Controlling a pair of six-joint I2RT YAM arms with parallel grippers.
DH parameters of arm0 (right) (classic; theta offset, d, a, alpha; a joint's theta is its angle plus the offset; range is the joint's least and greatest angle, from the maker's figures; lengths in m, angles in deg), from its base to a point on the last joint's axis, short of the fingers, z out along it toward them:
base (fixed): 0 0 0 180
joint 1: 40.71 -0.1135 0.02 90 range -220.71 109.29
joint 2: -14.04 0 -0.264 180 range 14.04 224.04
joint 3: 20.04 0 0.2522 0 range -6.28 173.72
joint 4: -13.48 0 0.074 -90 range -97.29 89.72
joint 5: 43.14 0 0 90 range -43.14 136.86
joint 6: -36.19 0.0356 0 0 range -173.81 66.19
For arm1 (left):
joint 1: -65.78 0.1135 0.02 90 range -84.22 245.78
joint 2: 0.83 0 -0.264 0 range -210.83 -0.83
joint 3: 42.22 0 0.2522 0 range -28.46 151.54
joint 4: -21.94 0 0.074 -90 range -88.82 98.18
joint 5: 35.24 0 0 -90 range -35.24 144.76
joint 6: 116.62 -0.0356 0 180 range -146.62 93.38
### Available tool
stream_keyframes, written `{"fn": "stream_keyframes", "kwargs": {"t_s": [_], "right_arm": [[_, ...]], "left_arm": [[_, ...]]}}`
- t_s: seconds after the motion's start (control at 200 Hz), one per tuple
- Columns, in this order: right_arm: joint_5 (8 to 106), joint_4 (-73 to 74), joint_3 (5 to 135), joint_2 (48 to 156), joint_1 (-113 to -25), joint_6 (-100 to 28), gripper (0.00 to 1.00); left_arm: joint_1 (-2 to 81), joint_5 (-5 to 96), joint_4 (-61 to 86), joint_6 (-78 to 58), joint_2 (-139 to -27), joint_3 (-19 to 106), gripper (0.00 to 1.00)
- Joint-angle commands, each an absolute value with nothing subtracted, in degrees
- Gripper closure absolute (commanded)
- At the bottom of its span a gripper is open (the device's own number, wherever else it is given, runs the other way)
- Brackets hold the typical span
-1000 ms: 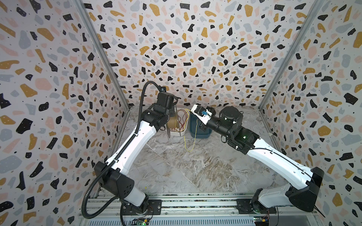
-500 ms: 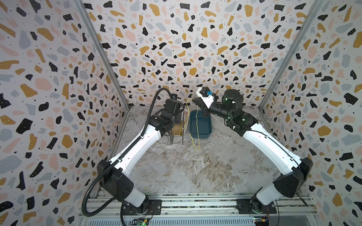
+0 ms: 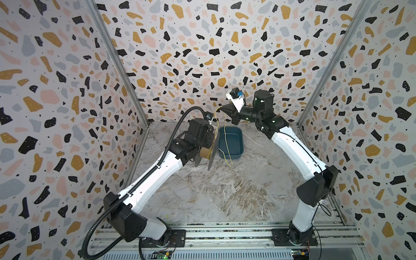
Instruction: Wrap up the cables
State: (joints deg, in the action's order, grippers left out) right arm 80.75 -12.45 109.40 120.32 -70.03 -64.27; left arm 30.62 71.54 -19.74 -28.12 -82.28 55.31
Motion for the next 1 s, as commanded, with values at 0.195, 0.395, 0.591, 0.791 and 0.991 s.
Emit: {"fn": "stream_keyframes", "kwargs": {"t_s": [0.195, 0.395, 0.591, 0.791, 0.991], "right_arm": [[84.11, -8.69, 113.72, 121.77, -64.88, -63.02, 1.0], [82.4, -8.89, 112.3, 124.6, -64.78, -63.83, 1.0], [80.11, -3.81, 105.3, 124.64, -64.7, -62.49, 1.0], [78.9, 3.78, 94.43, 121.59, -64.63, -59.65, 1.0], [80.74, 10.83, 82.57, 117.58, -64.79, -56.23, 1.0]], "left_arm": [[29.83, 62.24, -24.93, -34.62, -77.79, 54.52, 1.0], [29.83, 57.67, -24.2, -32.65, -74.33, 53.64, 1.0], [29.83, 57.98, -23.89, -30.12, -71.69, 55.39, 1.0], [30.39, 60.13, -23.56, -24.95, -71.16, 59.48, 1.0], [32.51, 59.64, -20.89, -17.69, -70.94, 62.24, 1.0]]}}
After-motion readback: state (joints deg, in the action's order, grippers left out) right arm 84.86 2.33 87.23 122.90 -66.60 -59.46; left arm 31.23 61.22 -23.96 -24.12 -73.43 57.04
